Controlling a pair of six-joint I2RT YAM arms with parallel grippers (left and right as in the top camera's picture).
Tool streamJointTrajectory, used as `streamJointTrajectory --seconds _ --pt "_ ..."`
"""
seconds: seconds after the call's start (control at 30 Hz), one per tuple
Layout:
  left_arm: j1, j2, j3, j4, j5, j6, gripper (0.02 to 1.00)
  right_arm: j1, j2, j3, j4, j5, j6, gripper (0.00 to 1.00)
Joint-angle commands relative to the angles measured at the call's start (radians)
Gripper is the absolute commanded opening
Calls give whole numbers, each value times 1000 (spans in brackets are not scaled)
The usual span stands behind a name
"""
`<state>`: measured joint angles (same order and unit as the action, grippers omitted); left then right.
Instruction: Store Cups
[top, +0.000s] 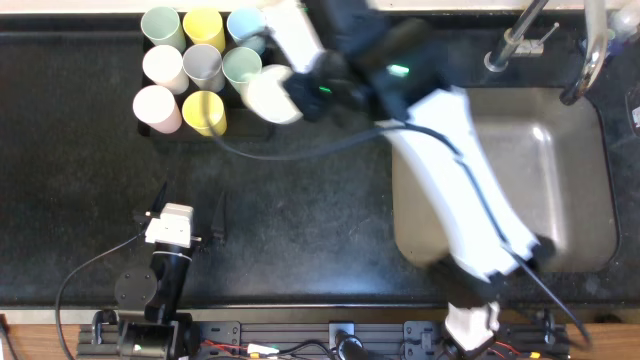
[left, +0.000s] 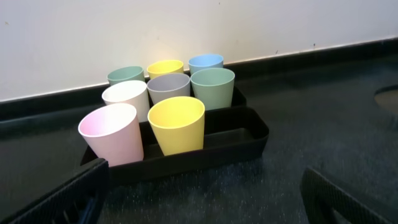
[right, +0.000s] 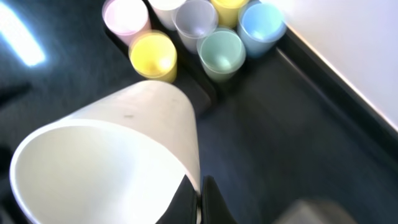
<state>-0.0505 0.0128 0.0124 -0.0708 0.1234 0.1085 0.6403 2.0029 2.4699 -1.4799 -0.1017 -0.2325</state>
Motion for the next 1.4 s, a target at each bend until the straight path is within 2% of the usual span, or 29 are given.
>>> streamJointTrajectory --seconds 0.03,0.83,1.17,1.27,1.4 --pt "-1 -10 -5 2 -4 15 998 28 205 134 10 24 37 45" --pt "-1 -10 -5 2 -4 15 998 40 454 152 119 18 54 42" --pt "-1 -10 -5 2 -4 15 998 33 486 152 127 55 53 42" --pt "-1 -10 -5 2 -4 15 998 33 503 152 125 92 53 45" --pt "-1 -10 -5 2 -4 15 998 34 510 152 128 91 53 42"
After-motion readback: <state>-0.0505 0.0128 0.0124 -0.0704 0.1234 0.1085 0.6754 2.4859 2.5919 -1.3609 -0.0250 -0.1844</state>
